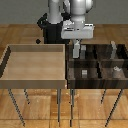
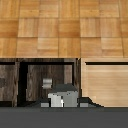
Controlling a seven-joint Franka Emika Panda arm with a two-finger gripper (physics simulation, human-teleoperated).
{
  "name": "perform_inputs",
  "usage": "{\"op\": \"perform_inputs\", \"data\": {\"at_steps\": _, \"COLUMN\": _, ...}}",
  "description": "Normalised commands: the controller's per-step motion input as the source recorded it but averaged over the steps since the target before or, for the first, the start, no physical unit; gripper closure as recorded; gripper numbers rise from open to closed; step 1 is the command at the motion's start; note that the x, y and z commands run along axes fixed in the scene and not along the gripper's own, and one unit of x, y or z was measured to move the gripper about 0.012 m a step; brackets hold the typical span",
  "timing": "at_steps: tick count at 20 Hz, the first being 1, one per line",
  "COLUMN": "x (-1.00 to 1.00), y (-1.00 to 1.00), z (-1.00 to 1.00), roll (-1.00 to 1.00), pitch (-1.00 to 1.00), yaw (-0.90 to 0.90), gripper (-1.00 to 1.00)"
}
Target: Place the milk carton into the appropriate compartment.
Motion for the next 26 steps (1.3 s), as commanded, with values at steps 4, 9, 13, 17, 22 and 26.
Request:
{"op": "perform_inputs", "data": {"at_steps": 4, "x": -0.38, "y": 0.5, "z": 0.0, "roll": 0.0, "pitch": 0.0, "yaw": 0.0, "gripper": 1.0}}
{"op": "perform_inputs", "data": {"at_steps": 9, "x": -1.0, "y": 0.0, "z": 0.0, "roll": 0.0, "pitch": 0.0, "yaw": 0.0, "gripper": 1.0}}
{"op": "perform_inputs", "data": {"at_steps": 13, "x": -1.0, "y": 0.0, "z": 0.0, "roll": 0.0, "pitch": 0.0, "yaw": 0.0, "gripper": 1.0}}
{"op": "perform_inputs", "data": {"at_steps": 17, "x": -0.5, "y": 0.0, "z": -0.25, "roll": 0.0, "pitch": 0.0, "yaw": 0.0, "gripper": 1.0}}
{"op": "perform_inputs", "data": {"at_steps": 22, "x": 0.0, "y": 0.0, "z": -1.0, "roll": 0.0, "pitch": 0.0, "yaw": 0.0, "gripper": 1.0}}
{"op": "perform_inputs", "data": {"at_steps": 26, "x": 0.0, "y": 0.0, "z": -1.0, "roll": 0.0, "pitch": 0.0, "yaw": 0.0, "gripper": 1.0}}
